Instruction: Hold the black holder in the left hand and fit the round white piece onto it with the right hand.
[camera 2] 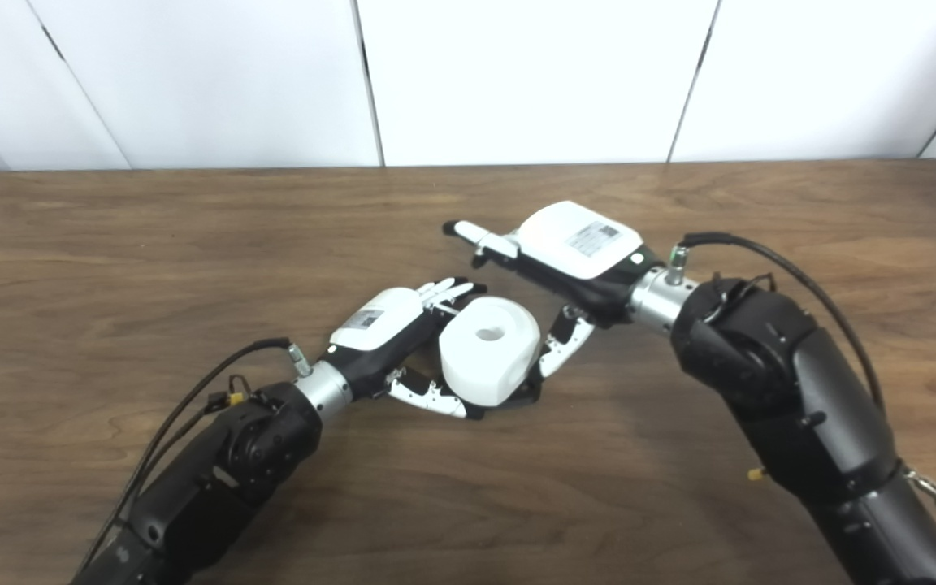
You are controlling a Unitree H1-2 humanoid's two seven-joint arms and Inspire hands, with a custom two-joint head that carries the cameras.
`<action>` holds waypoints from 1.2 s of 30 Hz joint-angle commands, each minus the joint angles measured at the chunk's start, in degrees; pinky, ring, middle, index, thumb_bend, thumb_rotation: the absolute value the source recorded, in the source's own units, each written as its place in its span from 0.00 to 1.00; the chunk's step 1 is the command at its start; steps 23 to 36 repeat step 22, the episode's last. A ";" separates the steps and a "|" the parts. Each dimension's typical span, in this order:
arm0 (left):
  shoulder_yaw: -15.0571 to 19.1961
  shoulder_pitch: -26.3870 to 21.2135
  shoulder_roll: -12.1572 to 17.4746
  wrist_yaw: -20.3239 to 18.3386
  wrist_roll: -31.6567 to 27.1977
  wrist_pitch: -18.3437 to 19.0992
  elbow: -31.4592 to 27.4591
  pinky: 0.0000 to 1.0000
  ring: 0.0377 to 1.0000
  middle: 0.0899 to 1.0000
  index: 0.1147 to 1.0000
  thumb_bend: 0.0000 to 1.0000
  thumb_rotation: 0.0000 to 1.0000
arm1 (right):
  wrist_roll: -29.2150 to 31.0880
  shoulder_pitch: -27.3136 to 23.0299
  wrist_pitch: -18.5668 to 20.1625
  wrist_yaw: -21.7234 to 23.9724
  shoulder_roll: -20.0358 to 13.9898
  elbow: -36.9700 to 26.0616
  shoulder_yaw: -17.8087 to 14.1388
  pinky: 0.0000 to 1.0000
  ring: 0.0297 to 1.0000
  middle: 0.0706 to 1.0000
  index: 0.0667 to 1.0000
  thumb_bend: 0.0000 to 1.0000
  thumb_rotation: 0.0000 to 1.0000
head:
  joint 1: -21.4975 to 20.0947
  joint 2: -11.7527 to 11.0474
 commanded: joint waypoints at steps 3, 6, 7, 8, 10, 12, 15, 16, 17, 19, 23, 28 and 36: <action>-2.09 2.02 1.04 -4.82 1.14 1.51 2.89 0.98 1.00 0.96 0.42 0.52 0.07 | 1.38 -2.45 1.74 1.57 -1.91 -1.65 -1.81 0.74 0.80 0.85 1.00 0.92 0.20 | 0.01 0.05; -2.02 1.95 1.13 -4.79 1.05 1.40 3.04 0.98 1.00 0.96 0.42 0.52 0.07 | 0.75 -2.71 3.37 4.51 -3.98 -2.22 -2.37 0.73 0.81 0.87 1.00 0.93 0.18 | -0.15 -0.05; -1.99 1.94 1.19 -4.75 0.96 1.27 3.12 0.98 1.00 0.96 0.42 0.52 0.07 | 0.51 -2.76 3.78 5.28 -4.61 -2.36 -2.53 0.72 0.81 0.87 1.00 0.94 0.15 | -0.23 -0.15; -1.96 1.96 1.23 -4.50 0.98 1.05 3.25 0.98 1.00 0.96 0.42 0.52 0.07 | 0.38 -2.81 4.07 6.09 -5.40 -2.39 -2.67 0.72 0.81 0.87 1.00 0.94 0.13 | -0.29 -0.18; -1.87 2.05 1.28 -4.25 0.94 0.86 3.31 0.98 1.00 0.96 0.42 0.52 0.07 | 0.28 -2.86 4.66 7.57 -6.90 -2.27 -2.99 0.70 0.81 0.87 1.00 0.92 0.08 | -0.45 -0.30; -1.78 2.06 1.40 -4.32 0.79 0.71 3.28 0.98 1.00 0.96 0.42 0.52 0.07 | 0.25 -2.75 5.13 7.99 -8.06 -2.00 -3.47 0.68 0.81 0.86 1.00 0.92 0.06 | -0.62 -0.31; -1.69 2.03 1.61 -4.66 0.58 0.71 3.14 0.98 1.00 0.96 0.42 0.52 0.07 | 0.57 -2.29 5.84 7.24 -9.04 -1.93 -4.98 0.64 0.78 0.83 0.91 0.87 0.01 | -0.69 -0.36; -1.69 2.01 1.70 -4.74 0.53 0.72 3.10 0.98 1.00 0.96 0.42 0.52 0.07 | 1.07 -1.99 6.38 6.53 -8.98 -2.18 -6.10 0.63 0.77 0.82 0.89 0.85 0.01 | -0.77 -0.35; -1.71 1.98 1.80 -4.73 0.52 0.69 3.07 0.98 1.00 0.96 0.42 0.52 0.07 | 1.29 -1.73 6.97 5.80 -8.77 -2.49 -7.14 0.60 0.75 0.80 0.84 0.82 0.00 | -0.78 -0.39; -1.77 1.97 1.90 -4.69 0.59 0.75 2.97 0.97 1.00 0.96 0.42 0.52 0.07 | 1.69 -1.27 8.04 4.37 -8.08 -3.05 -8.91 0.57 0.73 0.77 0.78 0.78 0.02 | -0.73 -0.43; -1.76 2.02 1.92 -4.66 0.64 0.89 2.78 0.97 1.00 0.96 0.42 0.52 0.07 | 2.07 -0.57 9.20 1.86 -6.59 -3.74 -11.08 0.54 0.68 0.72 0.73 0.73 0.07 | -0.75 -0.42; -1.76 2.02 1.92 -4.66 0.64 0.89 2.78 0.97 1.00 0.96 0.42 0.52 0.07 | 2.07 -0.57 9.20 1.86 -6.59 -3.74 -11.08 0.54 0.68 0.72 0.73 0.73 0.07 | -0.75 -0.42; -1.76 2.02 1.92 -4.66 0.64 0.89 2.78 0.97 1.00 0.96 0.42 0.52 0.07 | 2.07 -0.57 9.20 1.86 -6.59 -3.74 -11.08 0.54 0.68 0.72 0.73 0.73 0.07 | -0.75 -0.42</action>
